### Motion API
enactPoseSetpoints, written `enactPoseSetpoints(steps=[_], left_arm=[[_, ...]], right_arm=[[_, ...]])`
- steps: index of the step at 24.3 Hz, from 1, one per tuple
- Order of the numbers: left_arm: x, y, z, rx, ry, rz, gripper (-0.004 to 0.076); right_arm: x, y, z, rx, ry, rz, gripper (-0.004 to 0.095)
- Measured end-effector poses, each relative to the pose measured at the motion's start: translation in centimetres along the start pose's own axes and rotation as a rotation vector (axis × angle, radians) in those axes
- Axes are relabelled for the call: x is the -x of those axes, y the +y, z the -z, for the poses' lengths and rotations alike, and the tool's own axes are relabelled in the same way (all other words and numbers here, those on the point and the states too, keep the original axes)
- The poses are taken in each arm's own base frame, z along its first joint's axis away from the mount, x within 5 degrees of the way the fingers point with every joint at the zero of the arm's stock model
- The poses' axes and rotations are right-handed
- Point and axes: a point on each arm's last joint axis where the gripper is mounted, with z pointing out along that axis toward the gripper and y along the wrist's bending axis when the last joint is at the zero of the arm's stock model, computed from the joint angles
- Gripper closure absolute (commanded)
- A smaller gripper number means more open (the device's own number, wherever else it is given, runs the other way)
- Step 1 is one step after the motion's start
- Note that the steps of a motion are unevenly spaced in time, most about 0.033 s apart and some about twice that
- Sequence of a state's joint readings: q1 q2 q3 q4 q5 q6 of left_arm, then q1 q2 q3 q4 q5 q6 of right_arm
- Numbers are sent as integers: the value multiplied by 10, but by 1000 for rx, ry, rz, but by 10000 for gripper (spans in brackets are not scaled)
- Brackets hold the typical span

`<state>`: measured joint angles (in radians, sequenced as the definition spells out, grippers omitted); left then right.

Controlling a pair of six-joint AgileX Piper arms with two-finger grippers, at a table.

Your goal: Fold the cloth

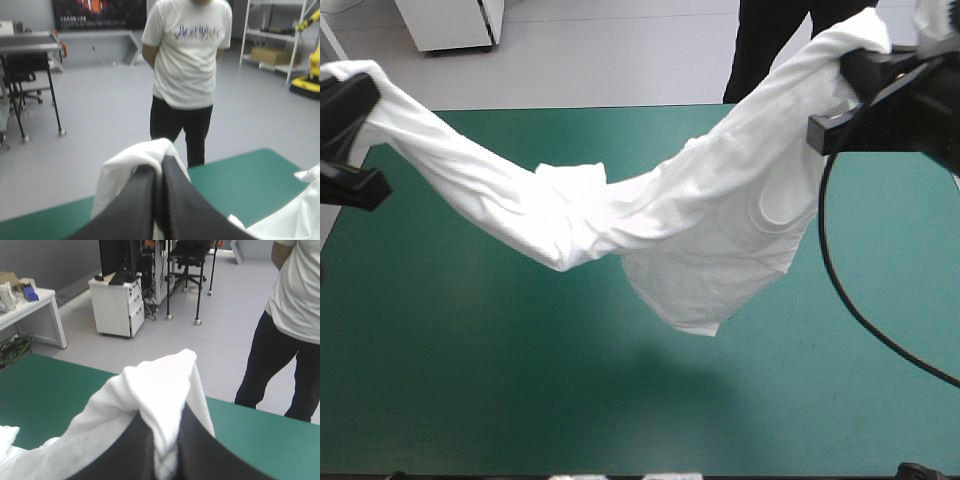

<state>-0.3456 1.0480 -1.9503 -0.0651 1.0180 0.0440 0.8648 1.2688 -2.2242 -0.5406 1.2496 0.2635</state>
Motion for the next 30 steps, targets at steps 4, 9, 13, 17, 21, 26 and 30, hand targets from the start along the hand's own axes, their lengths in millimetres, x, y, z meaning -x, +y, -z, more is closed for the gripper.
enactPoseSetpoints(steps=[4, 9, 13, 17, 21, 26, 30], left_arm=[[-33, 4, -63, 2, 241, 5, 734], [-69, 7, -124, 3, 424, 11, 734], [-127, 14, -201, 25, 643, -4, 734], [-159, 17, -241, 34, 722, -13, 734], [-193, 20, -275, 52, 791, -17, 734], [-266, 29, -329, 106, 930, -60, 734], [-293, 31, -346, 117, 950, -54, 734]], right_arm=[[-40, 15, -37, -51, 175, 18, 925], [-90, 19, -75, -172, 348, 88, 926], [-147, -11, -128, -267, 521, 16, 925], [-173, -40, -169, -252, 599, -64, 925], [-205, -70, -210, -250, 694, -157, 925], [-266, -97, -270, -222, 806, -250, 926], [-289, -102, -290, -226, 834, -263, 925]])
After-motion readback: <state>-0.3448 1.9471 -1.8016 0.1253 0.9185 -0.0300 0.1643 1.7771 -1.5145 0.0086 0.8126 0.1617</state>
